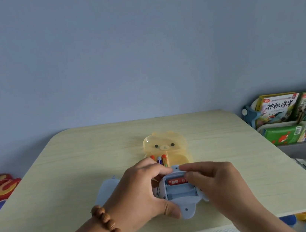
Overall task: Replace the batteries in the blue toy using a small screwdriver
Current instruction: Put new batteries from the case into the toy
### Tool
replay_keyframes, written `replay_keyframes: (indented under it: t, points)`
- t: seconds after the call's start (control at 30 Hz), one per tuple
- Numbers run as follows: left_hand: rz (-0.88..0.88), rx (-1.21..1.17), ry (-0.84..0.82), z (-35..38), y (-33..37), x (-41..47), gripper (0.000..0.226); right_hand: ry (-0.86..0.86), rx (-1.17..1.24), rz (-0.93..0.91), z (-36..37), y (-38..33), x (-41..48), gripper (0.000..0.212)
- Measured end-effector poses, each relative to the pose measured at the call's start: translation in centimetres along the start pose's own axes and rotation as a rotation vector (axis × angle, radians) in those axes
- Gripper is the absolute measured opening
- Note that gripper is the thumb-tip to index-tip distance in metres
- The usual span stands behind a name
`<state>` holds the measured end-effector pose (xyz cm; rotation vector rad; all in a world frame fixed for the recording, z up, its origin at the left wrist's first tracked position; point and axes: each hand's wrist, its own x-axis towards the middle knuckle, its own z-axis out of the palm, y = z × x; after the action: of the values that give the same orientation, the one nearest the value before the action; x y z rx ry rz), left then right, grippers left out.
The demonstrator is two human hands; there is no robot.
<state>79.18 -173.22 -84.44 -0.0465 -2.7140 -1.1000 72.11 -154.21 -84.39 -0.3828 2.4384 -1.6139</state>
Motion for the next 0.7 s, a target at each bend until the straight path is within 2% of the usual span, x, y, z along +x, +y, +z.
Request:
replay_keyframes:
  t: [0.1,0.23,0.33,0.47,0.57,0.7]
  points:
    - [0.001,-0.015,0.007,0.0,-0.3,0.0,0.091,-0.128,0.029,-0.035,-0.9,0.1,-0.3,0.015]
    - [0.011,-0.008,0.002,0.1,-0.2,-0.1,0.089,-0.383,0.0,-0.073,-2.6,0.7,-0.8,0.059]
    - [0.034,0.0,0.011,0.2,-0.2,-0.1,0.09,-0.406,-0.014,-0.094,-3.0,1.0,-0.4,0.074]
    - [0.057,0.019,-0.049,-0.5,-0.2,-0.2,0.092,-0.402,0.023,-0.118,-2.9,1.5,-0.3,0.076]
    - [0.098,0.145,-0.084,-2.5,-0.8,-0.5,0.1,-0.398,0.043,-0.123,-3.0,1.8,-0.4,0.076]
    - [0.01,0.352,-0.194,-4.7,-1.6,-1.4,0.084,-0.404,0.049,-0.118,-2.9,1.8,-0.4,0.075]
